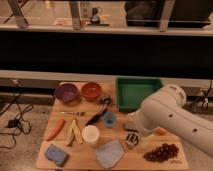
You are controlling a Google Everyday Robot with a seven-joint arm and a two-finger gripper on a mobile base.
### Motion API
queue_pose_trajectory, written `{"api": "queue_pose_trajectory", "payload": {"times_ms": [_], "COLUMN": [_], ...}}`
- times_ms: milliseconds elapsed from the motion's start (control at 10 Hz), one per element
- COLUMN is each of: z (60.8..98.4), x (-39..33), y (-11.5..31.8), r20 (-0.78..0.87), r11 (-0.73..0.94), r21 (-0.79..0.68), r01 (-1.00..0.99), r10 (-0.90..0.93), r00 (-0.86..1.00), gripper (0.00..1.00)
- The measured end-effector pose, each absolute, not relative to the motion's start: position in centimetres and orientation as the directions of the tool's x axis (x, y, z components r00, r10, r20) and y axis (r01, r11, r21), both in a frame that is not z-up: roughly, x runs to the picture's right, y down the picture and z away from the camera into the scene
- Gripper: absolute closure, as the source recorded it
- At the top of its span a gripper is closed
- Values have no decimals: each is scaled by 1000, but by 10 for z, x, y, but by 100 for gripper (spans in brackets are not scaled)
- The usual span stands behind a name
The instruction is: Place banana in plastic cup
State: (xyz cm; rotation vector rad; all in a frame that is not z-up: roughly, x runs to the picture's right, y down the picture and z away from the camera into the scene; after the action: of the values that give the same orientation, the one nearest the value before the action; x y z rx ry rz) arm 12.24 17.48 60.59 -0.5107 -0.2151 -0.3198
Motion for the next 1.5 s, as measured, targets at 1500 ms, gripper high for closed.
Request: {"api": "queue_pose_trajectory", "payload": {"times_ms": [1500], "z": [583], "x": [-50], "y": [192], "r20": [465], "r11": [732], "r21": [-314], "r01": [604], "r10": [-436], "r00": [771], "gripper": [20]}}
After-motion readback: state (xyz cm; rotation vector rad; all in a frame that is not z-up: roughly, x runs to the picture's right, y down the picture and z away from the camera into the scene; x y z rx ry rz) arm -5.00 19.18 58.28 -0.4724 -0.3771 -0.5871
